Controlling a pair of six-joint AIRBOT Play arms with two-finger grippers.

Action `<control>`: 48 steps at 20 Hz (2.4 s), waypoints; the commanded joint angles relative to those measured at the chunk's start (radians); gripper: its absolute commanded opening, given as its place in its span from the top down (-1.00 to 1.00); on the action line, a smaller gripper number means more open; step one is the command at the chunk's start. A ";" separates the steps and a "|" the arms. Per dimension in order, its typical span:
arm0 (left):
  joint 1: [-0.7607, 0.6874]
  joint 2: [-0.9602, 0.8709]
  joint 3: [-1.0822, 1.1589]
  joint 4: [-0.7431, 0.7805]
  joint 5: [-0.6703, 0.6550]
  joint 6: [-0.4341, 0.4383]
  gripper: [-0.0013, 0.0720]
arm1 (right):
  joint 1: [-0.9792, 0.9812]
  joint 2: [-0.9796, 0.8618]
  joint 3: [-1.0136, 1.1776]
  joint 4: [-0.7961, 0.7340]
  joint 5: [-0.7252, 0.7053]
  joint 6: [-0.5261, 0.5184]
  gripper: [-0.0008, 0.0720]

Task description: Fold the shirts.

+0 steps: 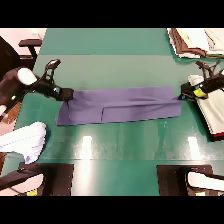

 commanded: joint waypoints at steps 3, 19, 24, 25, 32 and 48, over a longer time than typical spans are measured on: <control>0.001 -0.138 0.097 0.036 0.111 -0.006 0.90 | -0.012 -0.215 0.195 0.093 -0.011 -0.034 0.93; 0.000 -0.145 0.203 -0.225 0.034 0.003 0.90 | -0.304 -0.243 -0.078 0.379 0.009 -0.320 -0.49; -0.087 -0.229 0.203 -0.315 0.101 0.003 0.90 | -0.194 -0.327 -0.079 0.491 -0.047 -0.339 0.03; -0.122 -0.245 0.203 -0.315 0.133 0.003 0.90 | -0.171 -0.331 -0.077 0.496 -0.067 -0.348 0.46; -0.284 -0.390 0.281 -0.316 0.183 0.002 0.91 | -0.148 -0.151 0.078 0.496 0.030 -0.325 0.93; -0.428 -0.636 0.503 -0.312 0.174 -0.034 0.91 | 0.314 0.001 0.477 0.499 0.033 -0.153 0.93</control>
